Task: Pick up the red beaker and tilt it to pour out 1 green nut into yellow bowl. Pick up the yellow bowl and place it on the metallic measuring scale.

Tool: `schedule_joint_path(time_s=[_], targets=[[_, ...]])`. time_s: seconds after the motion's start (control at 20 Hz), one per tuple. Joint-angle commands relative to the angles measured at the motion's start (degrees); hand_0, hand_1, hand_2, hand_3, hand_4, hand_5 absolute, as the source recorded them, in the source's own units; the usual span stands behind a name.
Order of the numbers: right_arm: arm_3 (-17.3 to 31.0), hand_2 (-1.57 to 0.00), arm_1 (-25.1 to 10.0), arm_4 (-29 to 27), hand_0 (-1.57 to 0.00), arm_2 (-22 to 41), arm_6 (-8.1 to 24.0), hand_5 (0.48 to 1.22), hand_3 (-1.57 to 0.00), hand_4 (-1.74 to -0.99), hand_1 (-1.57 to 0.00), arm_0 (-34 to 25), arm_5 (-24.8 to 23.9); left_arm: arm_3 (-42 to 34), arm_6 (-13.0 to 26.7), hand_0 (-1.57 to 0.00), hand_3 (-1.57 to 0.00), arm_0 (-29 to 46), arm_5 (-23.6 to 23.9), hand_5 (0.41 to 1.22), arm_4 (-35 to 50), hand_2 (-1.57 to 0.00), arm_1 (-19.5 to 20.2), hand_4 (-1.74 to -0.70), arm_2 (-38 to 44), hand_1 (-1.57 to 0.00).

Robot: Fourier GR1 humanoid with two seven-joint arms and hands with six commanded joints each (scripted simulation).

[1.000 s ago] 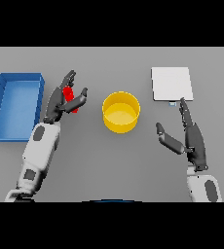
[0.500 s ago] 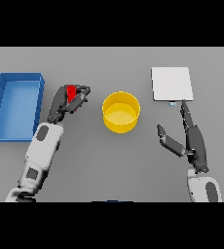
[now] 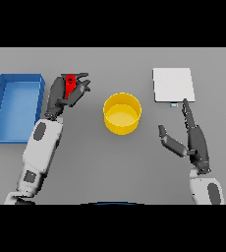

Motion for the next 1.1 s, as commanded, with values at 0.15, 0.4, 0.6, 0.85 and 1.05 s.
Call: schedule_joint_path(time_s=[0.15,0.4,0.6,0.85,1.05], targets=[[-0.1,0.0,0.14,1.09,0.0,0.57,-0.43,0.666,0.0,-1.253,0.0,0.93,-0.38,-3.64,8.1,-1.56,-1.56,-1.79,-1.83,1.124,-6.74,-1.56,4.47,-1.73,-7.06,-1.56],[-0.73,0.0,-0.3,0.93,0.0,0.14,1.16,0.678,0.0,-1.256,0.0,0.35,-0.39,-3.97,12.83,-1.56,-1.56,-3.68,-3.66,1.111,-10.86,-1.56,6.97,-1.73,-12.25,-1.56],[-0.47,0.0,0.15,1.18,0.0,0.84,0.92,0.683,0.0,-1.254,0.0,0.93,-0.04,-3.27,17.62,-1.57,-1.57,-6.18,-3.46,1.128,-17.04,-1.57,9.21,-1.74,-17.53,-1.57],[-1.23,0.0,-0.04,0.45,0.0,0.63,1.06,0.694,0.0,-1.262,0.0,1.2,0.49,-1.51,22.36,-1.57,-1.57,-11.33,-5.53,1.145,-29.22,-1.57,12.58,-1.74,-28.11,-1.57],[-1.68,0.0,0.31,0.95,0.0,1.06,1.05,0.704,0.0,-1.274,0.0,1.47,0.21,0.54,22.29,-1.57,-1.57,-15.82,-8.4,1.19,-34.49,-1.57,14.33,-1.74,-33.58,-1.57]])
